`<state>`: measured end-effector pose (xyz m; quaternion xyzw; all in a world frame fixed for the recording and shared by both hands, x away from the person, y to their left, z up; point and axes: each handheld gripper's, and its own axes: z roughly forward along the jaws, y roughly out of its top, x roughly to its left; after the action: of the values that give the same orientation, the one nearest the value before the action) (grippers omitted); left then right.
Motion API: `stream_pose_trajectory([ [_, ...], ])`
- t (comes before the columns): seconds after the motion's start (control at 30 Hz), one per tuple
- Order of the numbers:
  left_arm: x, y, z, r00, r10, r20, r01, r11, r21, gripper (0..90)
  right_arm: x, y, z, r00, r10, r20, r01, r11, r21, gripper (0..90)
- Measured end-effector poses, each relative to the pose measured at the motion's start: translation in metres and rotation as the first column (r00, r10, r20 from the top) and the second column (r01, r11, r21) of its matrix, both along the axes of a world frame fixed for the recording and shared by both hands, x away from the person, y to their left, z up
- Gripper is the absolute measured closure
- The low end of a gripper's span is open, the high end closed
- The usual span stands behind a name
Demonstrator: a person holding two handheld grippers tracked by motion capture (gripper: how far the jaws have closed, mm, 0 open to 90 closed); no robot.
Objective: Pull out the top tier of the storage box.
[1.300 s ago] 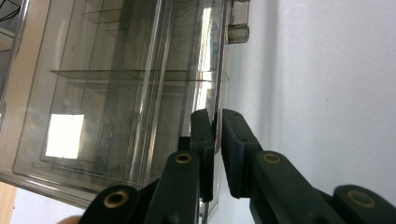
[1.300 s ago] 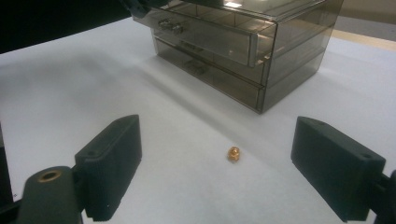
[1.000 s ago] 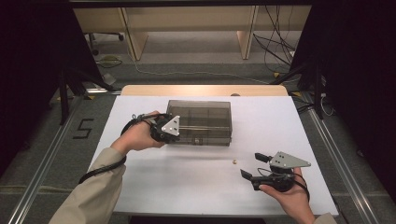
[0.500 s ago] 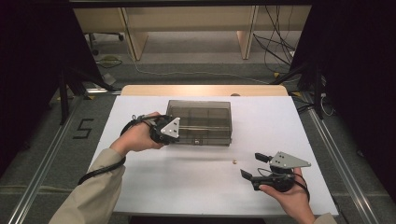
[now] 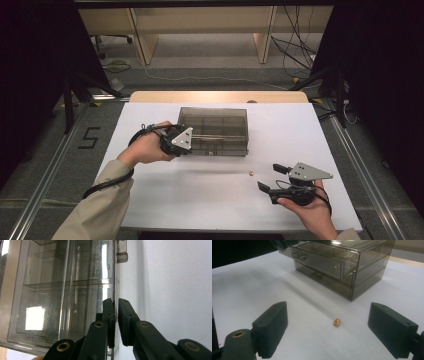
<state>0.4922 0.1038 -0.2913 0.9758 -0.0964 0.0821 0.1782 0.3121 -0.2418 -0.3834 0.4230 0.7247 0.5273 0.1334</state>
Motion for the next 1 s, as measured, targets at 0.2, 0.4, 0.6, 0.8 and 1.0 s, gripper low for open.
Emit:
stream_pose_trajectory([
  [0.2, -0.0013, 0.0007, 0.0003, 0.9999, -0.008, -0.008, 0.008, 1.0, -0.001, 84.6, 0.0, 0.0, 0.0, 1.0, 0.001, 0.0, -0.001, 1.0, 0.0, 17.1],
  [0.4, -0.0027, 0.001, 0.0006, 0.9998, -0.017, -0.006, 0.017, 0.9999, 0.001, 84.7, 0.0001, 0.0001, -0.0001, 1.0, -0.001, 0.001, 0.001, 1.0, 0.002, 17.1],
  [0.6, -0.0045, 0.0022, 0.0013, 0.9996, -0.026, -0.011, 0.026, 0.9996, 0.007, 84.8, 0.0001, 0.0001, -0.0002, 1.0, 0.0, -0.001, 0.0, 1.0, 0.001, 17.1],
  [0.8, -0.0059, 0.0024, 0.0011, 0.9997, -0.026, -0.004, 0.026, 0.9996, 0.006, 84.8, 0.0004, 0.0003, -0.0004, 1.0, -0.001, -0.001, 0.001, 1.0, 0.002, 17.1],
  [1.0, -0.0072, 0.0031, 0.0014, 0.9993, -0.037, -0.007, 0.037, 0.9993, 0.006, 84.8, 0.0004, 0.0001, -0.0004, 1.0, -0.002, -0.002, 0.002, 1.0, 0.001, 17.1],
])
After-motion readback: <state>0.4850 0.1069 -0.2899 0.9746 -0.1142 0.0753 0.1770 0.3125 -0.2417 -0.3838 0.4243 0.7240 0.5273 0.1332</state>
